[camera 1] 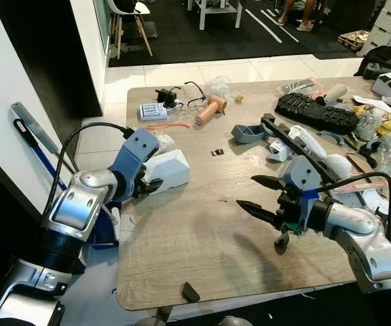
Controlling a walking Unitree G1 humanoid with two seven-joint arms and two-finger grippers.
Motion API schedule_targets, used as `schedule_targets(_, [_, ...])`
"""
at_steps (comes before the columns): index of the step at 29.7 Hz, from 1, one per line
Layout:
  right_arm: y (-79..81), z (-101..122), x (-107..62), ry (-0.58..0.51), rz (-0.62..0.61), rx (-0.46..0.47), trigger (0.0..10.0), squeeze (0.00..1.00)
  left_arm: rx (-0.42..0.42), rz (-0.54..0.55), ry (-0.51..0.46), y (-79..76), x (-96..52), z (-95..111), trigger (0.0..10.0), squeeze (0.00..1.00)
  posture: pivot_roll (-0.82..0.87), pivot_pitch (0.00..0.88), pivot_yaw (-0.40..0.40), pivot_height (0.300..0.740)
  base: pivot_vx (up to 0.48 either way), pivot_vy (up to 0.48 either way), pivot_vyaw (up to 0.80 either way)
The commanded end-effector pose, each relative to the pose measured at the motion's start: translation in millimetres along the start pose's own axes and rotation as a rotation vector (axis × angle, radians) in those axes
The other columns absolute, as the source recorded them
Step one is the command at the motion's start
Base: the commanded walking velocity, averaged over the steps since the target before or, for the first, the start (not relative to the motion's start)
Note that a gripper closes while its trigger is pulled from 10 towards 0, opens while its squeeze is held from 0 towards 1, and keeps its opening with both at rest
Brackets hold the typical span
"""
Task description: Picking trash to rubbish bin
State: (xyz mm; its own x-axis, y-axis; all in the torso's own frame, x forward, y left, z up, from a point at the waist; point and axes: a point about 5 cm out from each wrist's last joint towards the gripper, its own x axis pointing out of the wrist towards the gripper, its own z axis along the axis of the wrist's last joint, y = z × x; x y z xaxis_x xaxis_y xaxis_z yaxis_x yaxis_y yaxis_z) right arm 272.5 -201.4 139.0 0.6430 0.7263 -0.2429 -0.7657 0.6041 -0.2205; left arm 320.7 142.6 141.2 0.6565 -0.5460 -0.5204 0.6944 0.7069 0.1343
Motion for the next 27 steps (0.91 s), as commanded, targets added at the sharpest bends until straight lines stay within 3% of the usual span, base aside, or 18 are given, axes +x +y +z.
schedule_targets(1, [-4.6,0,-2.8,0.003,-0.018,-0.012,10.0,0.0,-0.001,-0.019,0.036,-4.4,1.6,-8,0.0,0.0,-0.08,0.0,0.026,0.74,0.0,0.0,0.0])
schedule_targets(14, [-5.8,-1,-3.1,0.004,-0.023,-0.014,10.0,0.0,0.022,-0.043,0.047,-8.0,1.9,-12,0.0,0.0,-0.09,0.0,0.026,0.74,0.0,0.0,0.0])
schedule_targets(16, [-5.9,-2,-2.8,0.004,-0.024,-0.013,10.0,0.0,0.034,-0.084,0.007,-11.3,-0.6,-7,0.0,0.0,-0.09,0.0,0.025,0.74,0.0,0.0,0.0])
schedule_targets(23, [-7.1,-1,-2.7,0.001,-0.032,-0.016,10.0,0.0,0.035,-0.19,-0.083,-15.2,-15.3,1,0.0,0.0,-0.09,0.0,0.024,0.74,0.0,0.0,0.0])
schedule_targets(25, [-7.8,0,-2.7,-0.001,-0.036,-0.017,10.0,0.0,0.05,-0.264,-0.147,-16.4,-30.0,4,0.0,0.0,-0.09,0.0,0.022,0.74,0.0,0.0,0.0])
schedule_targets(27, [-8.0,1,-2.7,-0.001,-0.037,-0.018,10.0,0.0,0.055,-0.286,-0.165,-16.9,-34.7,5,0.0,0.0,-0.09,0.0,0.022,0.74,0.0,0.0,0.0])
